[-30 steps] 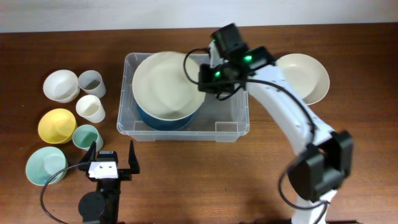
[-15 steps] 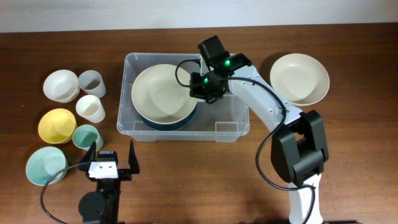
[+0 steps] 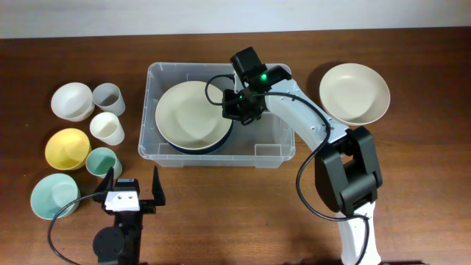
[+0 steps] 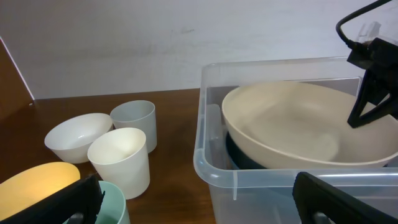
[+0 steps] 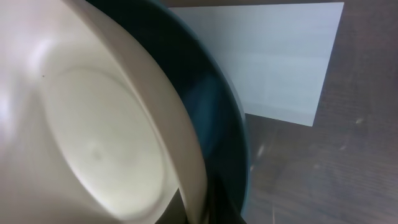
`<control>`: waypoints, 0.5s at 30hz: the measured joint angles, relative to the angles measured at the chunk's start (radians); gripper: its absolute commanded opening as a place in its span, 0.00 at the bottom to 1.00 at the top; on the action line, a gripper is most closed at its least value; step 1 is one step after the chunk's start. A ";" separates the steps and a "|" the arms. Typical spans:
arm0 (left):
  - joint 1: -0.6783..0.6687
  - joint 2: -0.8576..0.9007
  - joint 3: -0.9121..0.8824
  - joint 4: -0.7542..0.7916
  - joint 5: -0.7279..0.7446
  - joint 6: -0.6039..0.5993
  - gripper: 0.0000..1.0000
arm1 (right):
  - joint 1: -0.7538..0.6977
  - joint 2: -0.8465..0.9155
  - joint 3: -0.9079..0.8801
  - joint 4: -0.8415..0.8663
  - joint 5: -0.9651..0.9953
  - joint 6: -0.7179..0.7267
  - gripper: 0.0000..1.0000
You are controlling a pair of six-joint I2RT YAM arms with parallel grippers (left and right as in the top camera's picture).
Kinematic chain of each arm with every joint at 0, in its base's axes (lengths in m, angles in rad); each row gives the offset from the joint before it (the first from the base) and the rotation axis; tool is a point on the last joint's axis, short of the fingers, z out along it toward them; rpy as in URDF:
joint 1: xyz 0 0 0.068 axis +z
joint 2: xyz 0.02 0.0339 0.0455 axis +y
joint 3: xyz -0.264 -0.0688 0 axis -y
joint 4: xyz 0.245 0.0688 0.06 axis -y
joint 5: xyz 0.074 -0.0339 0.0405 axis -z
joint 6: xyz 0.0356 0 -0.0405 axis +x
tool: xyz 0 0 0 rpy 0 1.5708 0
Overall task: Pack container
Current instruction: 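Lower the cream bowl onto the teal bowl and release it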
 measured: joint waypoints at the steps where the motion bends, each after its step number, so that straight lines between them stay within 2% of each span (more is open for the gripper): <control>1: 0.000 0.000 0.000 0.000 0.000 0.000 1.00 | 0.000 0.001 0.000 0.000 0.000 0.000 0.05; 5: 0.000 0.000 0.000 0.000 0.000 0.000 1.00 | 0.000 0.002 0.000 0.000 0.000 0.002 0.12; 8: 0.000 0.000 0.000 0.000 0.000 0.000 1.00 | 0.000 0.002 0.000 -0.001 0.000 0.007 0.23; 15: 0.000 0.000 0.000 0.000 0.000 0.000 1.00 | 0.000 0.002 0.000 0.003 -0.009 0.006 0.39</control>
